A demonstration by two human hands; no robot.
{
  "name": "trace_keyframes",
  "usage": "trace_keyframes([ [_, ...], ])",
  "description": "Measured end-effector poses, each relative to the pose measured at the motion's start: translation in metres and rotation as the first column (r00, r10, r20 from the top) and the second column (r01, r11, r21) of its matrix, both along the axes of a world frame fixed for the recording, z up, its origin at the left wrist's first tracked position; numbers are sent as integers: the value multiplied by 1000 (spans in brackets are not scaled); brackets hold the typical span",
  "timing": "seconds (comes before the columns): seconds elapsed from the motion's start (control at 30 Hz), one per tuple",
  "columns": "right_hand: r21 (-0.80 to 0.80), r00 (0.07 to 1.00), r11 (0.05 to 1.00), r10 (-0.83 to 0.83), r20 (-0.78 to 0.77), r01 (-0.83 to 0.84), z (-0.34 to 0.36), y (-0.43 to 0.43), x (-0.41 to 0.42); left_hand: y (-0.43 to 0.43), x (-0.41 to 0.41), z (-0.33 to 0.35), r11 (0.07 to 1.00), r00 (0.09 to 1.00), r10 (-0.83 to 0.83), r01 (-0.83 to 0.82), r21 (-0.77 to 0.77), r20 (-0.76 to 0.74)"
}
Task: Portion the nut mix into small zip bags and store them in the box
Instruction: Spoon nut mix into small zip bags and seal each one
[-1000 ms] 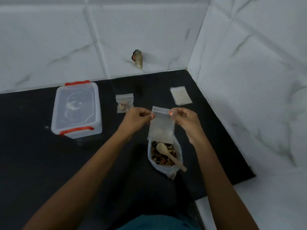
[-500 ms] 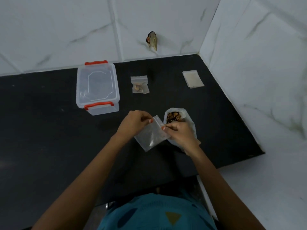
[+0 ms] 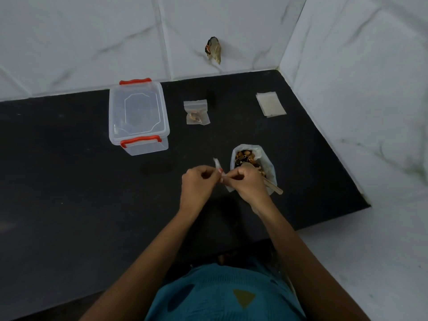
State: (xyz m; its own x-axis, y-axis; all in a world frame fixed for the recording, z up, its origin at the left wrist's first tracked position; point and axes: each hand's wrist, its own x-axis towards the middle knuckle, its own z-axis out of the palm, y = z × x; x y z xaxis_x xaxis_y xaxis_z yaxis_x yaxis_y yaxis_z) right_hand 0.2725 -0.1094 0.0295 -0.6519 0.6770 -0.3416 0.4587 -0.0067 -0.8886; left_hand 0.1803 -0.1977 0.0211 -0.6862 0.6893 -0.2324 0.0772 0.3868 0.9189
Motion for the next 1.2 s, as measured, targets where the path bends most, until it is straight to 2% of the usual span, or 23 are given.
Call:
trace_keyframes([
  [0.13, -52, 1000, 999, -8, -23, 7, 1, 4, 1, -2, -8, 5, 995, 976, -76, 61, 78, 203],
  [0.2, -106, 998, 994, -32, -48, 27, 1, 6, 2, -2, -12, 8, 993, 969, -93, 74, 88, 230],
  [0.27, -177, 995, 983, -70, -77, 55, 0, 9, 3, 0, -14, 10, 993, 983, -120, 116, 36, 141],
  [0.33, -233, 990, 969, -102, -95, 77, 0, 10, 3, 3, -15, 11, 979, 980, -188, 181, -92, -65],
  [0.4, -111, 994, 991, -84, -69, 76, -2, 12, 1, 5, -15, 11, 967, 955, -225, 195, -163, -193],
  [0.47, 19, 997, 999, -35, -63, 36, -1, 12, -1, 5, -13, 11, 971, 951, -214, 182, -157, -224],
  [0.57, 126, 998, 992, 21, -67, -12, -1, 11, -4, 5, -10, 15, 972, 943, -199, 156, -175, -267],
  [0.7, 436, 999, 900, -38, 23, 25, 0, 14, -5, 4, -10, 22, 941, 914, -259, 166, -295, -312],
  [0.8, 560, 997, 828, -60, 39, 28, 3, 11, -6, 6, -12, 25, 927, 886, -292, 170, -333, -360],
  [0.87, 575, 998, 818, -49, 46, 14, 4, 11, -7, 8, -14, 26, 939, 866, -290, 174, -297, -407],
  [0.97, 457, 999, 888, 46, 26, -53, 8, 13, -9, 9, -17, 24, 955, 870, -270, 185, -233, -413],
  [1.07, 380, 988, 912, 127, 88, -151, 9, 12, -11, 10, -14, 23, 947, 868, -308, 239, -215, -389],
  [1.2, 429, 986, 894, 69, 152, -129, 6, 18, -10, 12, -10, 26, 936, 828, -340, 250, -249, -446],
])
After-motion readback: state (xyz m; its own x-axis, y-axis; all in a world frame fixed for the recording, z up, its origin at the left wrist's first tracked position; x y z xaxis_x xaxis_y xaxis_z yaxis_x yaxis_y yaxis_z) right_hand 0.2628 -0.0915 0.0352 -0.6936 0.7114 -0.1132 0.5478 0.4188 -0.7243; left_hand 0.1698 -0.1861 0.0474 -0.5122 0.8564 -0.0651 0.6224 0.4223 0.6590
